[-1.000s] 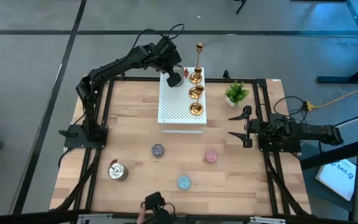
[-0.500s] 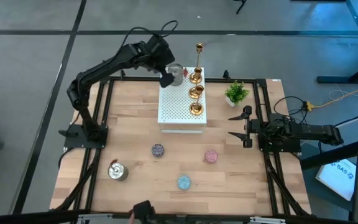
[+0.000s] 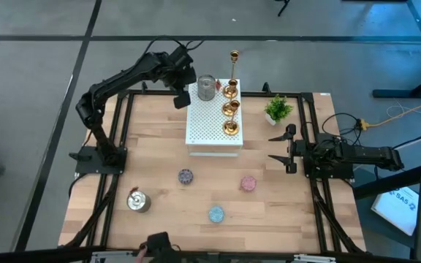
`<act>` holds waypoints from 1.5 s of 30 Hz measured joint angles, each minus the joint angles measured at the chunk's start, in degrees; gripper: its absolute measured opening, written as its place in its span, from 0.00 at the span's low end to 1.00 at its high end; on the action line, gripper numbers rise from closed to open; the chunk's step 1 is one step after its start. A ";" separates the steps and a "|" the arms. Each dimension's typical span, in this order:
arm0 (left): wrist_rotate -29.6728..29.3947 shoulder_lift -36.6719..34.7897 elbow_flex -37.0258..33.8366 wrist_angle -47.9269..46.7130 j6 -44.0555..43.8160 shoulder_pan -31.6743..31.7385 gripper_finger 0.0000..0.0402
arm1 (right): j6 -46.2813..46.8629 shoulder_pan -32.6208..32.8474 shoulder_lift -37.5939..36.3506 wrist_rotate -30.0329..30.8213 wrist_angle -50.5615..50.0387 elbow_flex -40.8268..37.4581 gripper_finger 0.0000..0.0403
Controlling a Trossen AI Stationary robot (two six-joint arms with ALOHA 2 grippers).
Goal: Pick & Place candle stick holders
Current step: Put the top silver scented candle can on the shelf
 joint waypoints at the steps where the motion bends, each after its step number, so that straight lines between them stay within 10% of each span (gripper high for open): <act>1: -0.11 0.04 -1.35 1.48 0.56 0.40 0.84 | 0.00 0.00 0.00 0.00 -0.02 0.00 0.72; 24: 3.55 2.79 -6.10 16.86 7.31 2.13 0.02 | -0.01 -0.01 0.00 0.00 -0.02 0.00 0.72; 45: 5.72 3.04 -6.10 22.50 0.41 2.13 0.01 | 0.00 0.00 0.00 0.00 -0.02 0.00 0.72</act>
